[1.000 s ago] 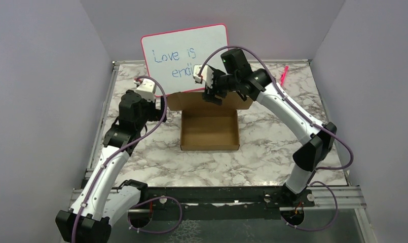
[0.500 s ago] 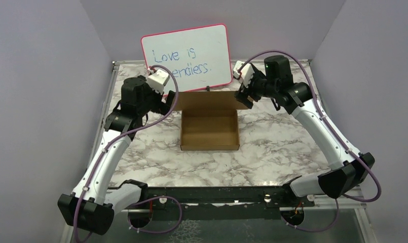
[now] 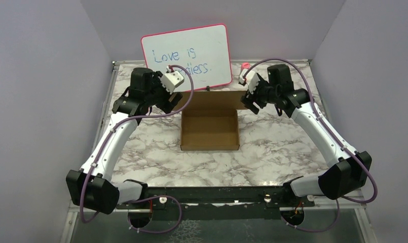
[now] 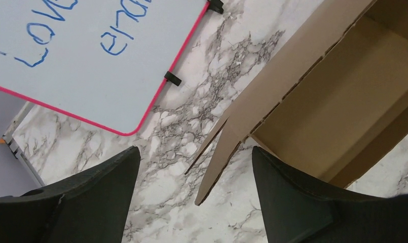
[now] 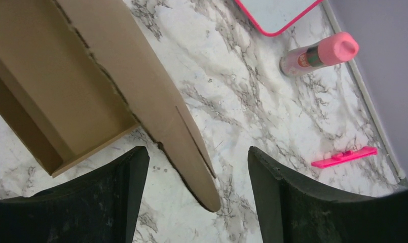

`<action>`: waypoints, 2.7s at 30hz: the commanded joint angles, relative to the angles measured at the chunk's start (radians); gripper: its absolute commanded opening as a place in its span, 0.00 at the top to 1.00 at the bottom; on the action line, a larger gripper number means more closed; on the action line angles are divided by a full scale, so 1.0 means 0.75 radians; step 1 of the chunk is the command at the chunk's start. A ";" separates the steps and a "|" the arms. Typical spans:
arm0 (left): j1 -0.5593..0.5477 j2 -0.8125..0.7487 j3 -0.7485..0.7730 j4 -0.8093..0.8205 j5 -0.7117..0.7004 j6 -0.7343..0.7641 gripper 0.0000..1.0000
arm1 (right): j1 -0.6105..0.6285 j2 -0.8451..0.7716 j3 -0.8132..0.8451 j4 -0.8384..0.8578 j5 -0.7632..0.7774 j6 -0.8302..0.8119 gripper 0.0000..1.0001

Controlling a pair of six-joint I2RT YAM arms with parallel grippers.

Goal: Fold the paper box

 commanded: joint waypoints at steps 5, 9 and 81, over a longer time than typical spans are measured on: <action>0.028 0.052 0.019 -0.048 0.176 0.217 0.32 | -0.033 0.012 -0.023 0.125 -0.042 -0.027 0.33; 0.059 0.075 0.024 -0.059 0.259 0.281 0.42 | -0.045 0.020 -0.010 0.109 -0.077 -0.046 0.46; -0.056 0.198 0.042 0.105 -0.205 -0.762 1.00 | 0.083 0.075 0.058 0.054 0.357 1.130 0.99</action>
